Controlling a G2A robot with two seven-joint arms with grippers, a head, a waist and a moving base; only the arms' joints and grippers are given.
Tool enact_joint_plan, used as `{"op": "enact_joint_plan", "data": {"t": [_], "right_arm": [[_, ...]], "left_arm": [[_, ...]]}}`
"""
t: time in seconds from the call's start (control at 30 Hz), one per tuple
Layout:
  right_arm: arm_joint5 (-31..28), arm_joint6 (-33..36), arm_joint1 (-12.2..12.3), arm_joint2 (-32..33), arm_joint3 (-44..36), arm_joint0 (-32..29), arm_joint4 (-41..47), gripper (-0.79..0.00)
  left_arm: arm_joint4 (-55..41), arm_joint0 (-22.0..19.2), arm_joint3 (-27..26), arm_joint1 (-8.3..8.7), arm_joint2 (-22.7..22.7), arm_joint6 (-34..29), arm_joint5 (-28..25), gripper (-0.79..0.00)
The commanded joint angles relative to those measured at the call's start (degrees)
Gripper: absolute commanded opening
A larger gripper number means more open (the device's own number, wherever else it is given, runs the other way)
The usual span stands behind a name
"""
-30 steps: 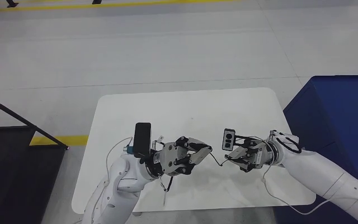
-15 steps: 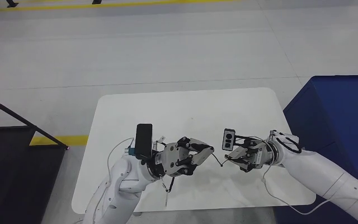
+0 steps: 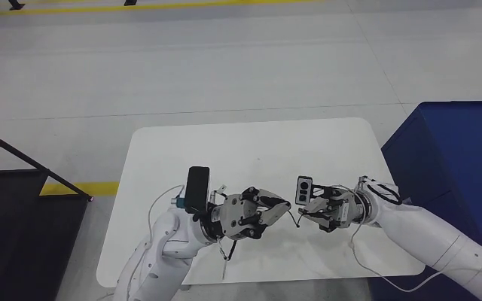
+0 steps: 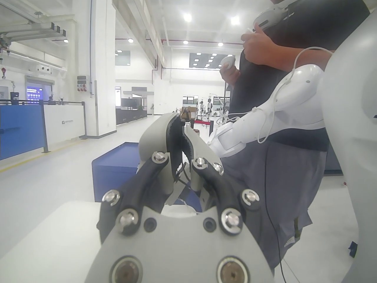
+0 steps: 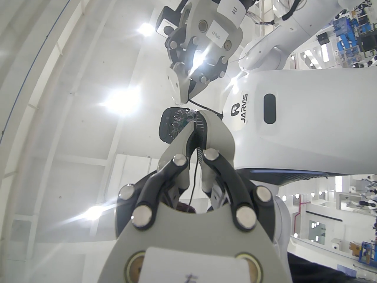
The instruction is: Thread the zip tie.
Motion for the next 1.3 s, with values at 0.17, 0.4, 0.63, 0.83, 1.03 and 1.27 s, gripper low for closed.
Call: {"op": "enact_joint_plan", "data": {"t": [0.17, 0.4, 0.63, 0.83, 1.03, 1.27], "right_arm": [[2.2, -2.2, -0.6, -0.7, -1.1, 0.0, 4.4, -0.785], [2.3, -2.3, -0.7, -0.7, -1.2, 0.0, 4.6, -0.785], [2.3, -2.3, -0.7, -0.7, -1.2, 0.0, 4.6, -0.785], [1.7, -3.4, -0.8, -0.3, -1.7, -0.3, 4.8, -0.785], [1.7, -4.3, -1.3, 2.5, -2.9, -2.5, 7.6, -0.785], [3.1, -4.9, -1.9, 5.0, -3.4, -4.7, 8.1, -0.785]], "left_arm": [[-2.7, 0.0, 0.2, -0.02, -0.5, 1.4, 0.1, -0.785], [-2.6, 0.0, 0.1, -0.02, -0.6, 1.4, 0.3, -0.785], [-2.6, 0.0, 0.1, -0.02, -0.6, 1.4, 0.3, -0.785], [-2.8, 0.2, -0.1, -0.03, -0.6, 1.4, 0.8, -0.785], [-3.5, 1.5, -1.0, 0.13, -1.3, 1.2, 1.4, -0.785], [-5.2, 2.2, -1.0, 0.07, -1.5, 3.4, -0.2, -0.785]]}}
